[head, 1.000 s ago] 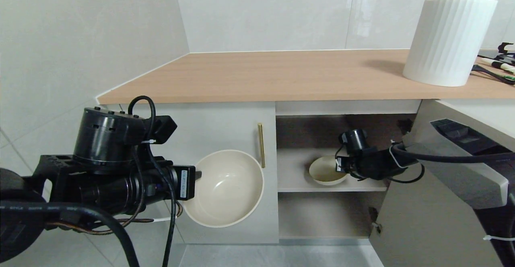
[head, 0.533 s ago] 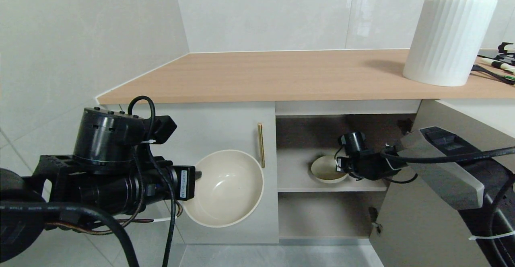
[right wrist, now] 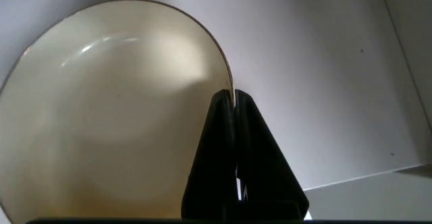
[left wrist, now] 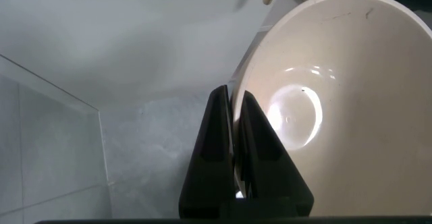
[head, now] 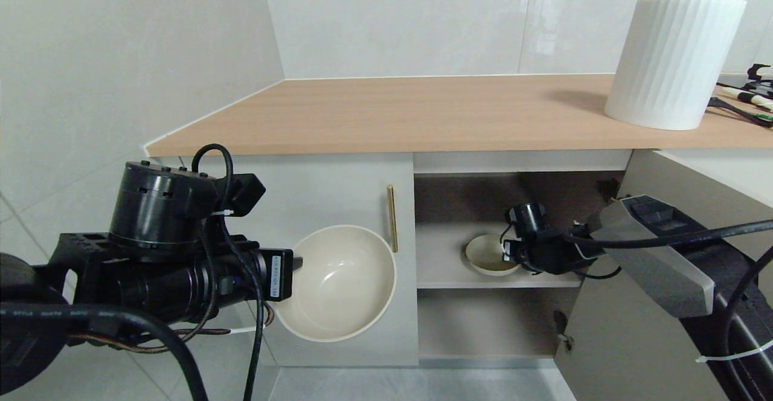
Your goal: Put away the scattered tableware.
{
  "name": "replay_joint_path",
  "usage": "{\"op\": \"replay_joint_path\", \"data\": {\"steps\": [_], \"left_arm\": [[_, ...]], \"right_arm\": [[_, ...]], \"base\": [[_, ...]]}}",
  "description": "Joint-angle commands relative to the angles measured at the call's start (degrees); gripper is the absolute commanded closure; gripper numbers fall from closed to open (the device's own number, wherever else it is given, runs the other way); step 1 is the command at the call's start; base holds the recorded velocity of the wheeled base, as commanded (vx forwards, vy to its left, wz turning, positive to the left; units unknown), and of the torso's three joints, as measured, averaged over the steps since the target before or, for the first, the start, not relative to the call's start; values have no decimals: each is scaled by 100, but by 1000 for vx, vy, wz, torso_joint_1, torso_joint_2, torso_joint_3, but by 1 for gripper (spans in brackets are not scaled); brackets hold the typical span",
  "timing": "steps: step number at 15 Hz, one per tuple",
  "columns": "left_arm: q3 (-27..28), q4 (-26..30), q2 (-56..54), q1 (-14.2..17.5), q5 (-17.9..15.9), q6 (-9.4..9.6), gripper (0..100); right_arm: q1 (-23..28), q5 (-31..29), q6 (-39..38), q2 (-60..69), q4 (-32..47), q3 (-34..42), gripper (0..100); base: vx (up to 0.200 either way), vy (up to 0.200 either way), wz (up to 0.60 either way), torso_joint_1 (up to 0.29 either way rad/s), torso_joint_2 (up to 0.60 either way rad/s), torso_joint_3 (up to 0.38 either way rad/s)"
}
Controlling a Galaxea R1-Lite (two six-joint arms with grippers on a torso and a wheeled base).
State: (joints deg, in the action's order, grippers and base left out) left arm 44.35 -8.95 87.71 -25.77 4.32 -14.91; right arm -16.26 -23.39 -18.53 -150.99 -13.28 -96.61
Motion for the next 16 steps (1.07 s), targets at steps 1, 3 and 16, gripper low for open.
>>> {"op": "replay_joint_path", "data": {"steps": [1,3,16], "left_arm": [[4,-2,9,2,-1,-3,100],[4,-2,9,2,-1,-3,100],[-120,7,123,-209,8,392,100]], "right_arm": [[-9,1,-2,0,0,11,100],[-9,1,-2,0,0,2,100],[-290,828,-37,1907,-61,1988,0]], "base": [[0,0,0,0,0,0],[0,0,0,0,0,0],[0,0,0,0,0,0]]}}
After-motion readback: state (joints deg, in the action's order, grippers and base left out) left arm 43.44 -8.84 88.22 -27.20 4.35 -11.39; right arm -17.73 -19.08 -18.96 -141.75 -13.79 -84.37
